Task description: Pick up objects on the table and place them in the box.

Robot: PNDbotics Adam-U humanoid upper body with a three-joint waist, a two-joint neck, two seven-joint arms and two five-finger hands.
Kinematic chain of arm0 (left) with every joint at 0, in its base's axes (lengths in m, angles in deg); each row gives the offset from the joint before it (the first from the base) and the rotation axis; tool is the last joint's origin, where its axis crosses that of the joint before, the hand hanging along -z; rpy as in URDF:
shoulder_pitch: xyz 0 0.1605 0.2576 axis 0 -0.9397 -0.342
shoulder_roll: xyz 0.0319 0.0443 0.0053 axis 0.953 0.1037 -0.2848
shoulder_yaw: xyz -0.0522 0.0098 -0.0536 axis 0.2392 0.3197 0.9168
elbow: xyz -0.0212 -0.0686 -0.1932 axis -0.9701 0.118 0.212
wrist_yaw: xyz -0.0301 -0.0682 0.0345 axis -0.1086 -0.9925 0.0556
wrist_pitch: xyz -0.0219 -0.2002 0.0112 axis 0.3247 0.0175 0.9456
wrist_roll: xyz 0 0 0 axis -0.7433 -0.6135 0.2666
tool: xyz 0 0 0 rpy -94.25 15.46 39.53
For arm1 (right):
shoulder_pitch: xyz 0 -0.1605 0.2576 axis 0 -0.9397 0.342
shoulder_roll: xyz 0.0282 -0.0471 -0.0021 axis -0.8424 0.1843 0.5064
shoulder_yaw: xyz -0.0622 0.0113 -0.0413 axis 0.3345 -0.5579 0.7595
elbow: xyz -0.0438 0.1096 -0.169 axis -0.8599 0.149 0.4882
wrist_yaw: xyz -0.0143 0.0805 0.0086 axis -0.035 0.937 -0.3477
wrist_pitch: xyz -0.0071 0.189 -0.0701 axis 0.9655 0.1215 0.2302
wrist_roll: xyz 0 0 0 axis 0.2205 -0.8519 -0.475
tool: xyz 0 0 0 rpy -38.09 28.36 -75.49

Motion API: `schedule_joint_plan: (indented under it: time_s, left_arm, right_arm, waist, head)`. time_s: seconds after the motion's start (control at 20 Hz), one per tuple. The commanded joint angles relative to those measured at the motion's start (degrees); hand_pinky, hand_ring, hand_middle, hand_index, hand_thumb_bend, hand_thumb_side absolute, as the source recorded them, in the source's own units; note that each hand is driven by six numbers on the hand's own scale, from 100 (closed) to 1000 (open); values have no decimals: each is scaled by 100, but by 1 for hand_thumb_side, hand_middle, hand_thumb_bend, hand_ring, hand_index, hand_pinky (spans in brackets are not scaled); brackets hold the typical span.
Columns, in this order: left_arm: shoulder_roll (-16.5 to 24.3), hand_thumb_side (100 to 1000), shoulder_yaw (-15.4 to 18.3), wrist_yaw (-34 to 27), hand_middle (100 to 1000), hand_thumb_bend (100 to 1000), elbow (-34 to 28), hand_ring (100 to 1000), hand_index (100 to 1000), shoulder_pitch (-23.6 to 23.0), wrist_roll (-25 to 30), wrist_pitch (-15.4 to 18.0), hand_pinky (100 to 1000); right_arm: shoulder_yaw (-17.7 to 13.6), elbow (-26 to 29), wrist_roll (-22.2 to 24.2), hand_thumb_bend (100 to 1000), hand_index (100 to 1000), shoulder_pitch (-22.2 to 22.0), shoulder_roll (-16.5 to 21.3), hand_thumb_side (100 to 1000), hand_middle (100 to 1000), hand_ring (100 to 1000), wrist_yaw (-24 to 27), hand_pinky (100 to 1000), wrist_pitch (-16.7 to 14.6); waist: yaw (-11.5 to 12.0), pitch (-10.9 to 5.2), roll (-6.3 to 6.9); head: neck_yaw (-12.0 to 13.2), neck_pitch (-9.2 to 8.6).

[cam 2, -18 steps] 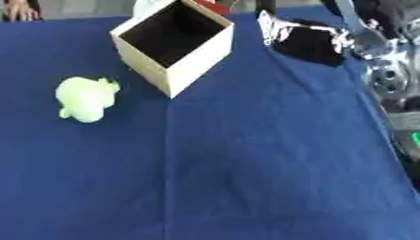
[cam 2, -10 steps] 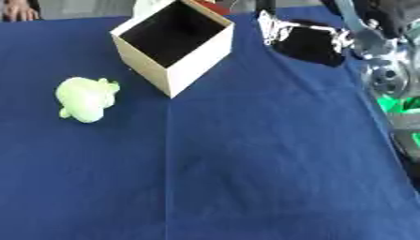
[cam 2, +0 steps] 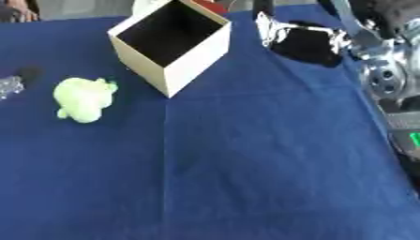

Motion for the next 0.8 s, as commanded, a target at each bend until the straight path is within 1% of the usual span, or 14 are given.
schedule_joint_plan:
  time_s: [0.05,0.2,0.25,0.3,0.4,0.45,0.6,0.65,0.7,0.8]
  left_arm:
    - [508,556,-186,-275,725,594,52,746,830,123,388,-58,590]
    - [579,482,-299,-445,749,723,68,765,846,219,776,-131,608]
    - [583,477,-322,-449,749,730,64,766,845,254,902,-142,609]
    - [588,449,-354,-431,748,762,59,767,841,290,1034,-143,610]
    - [580,410,-418,-385,750,768,52,770,841,377,1263,-126,607]
    - [569,403,-450,-369,753,765,59,771,842,424,1352,-121,608]
    - [520,345,-530,-296,765,694,101,779,846,549,1524,-115,616]
    - [506,343,-568,-278,765,691,125,780,846,587,1570,-124,616]
    - [493,309,-606,-265,766,640,151,781,850,632,1602,-142,617]
    - [447,261,-692,-263,762,578,216,779,853,740,1603,-191,612]
  right_arm:
    - [-20,85,19,100,848,113,126,471,838,870,10,936,3]
    - [-13,85,30,100,848,119,114,471,838,870,15,936,2]
    - [-11,85,33,100,848,122,110,471,837,870,16,936,0]
    - [-11,85,34,100,848,125,107,470,837,870,16,936,-1]
    - [-10,85,36,100,848,124,103,471,837,869,16,936,-2]
    - [-9,85,38,100,848,122,99,471,837,869,17,936,-2]
    - [-7,85,36,100,848,114,94,471,835,867,21,936,2]
    - [-5,85,37,100,848,111,96,471,835,867,22,936,6]
    - [-5,85,36,100,848,109,95,471,832,865,24,936,8]
    - [-2,85,32,100,848,105,88,471,831,862,29,935,8]
  waist:
    - [-7,-120,2]
    - [-19,-120,1]
    - [-22,-121,0]
    - [-26,-123,0]
    - [-29,-128,1]
    - [-29,-131,2]
    - [-33,-134,3]
    - [-34,-135,3]
    - [-37,-137,4]
    - [-41,-141,6]
  head:
    - [-9,16]
    - [7,34]
    - [18,37]
    - [35,38]
    - [61,35]
    - [73,32]
    - [92,36]
    - [93,38]
    - [97,42]
    - [106,45]
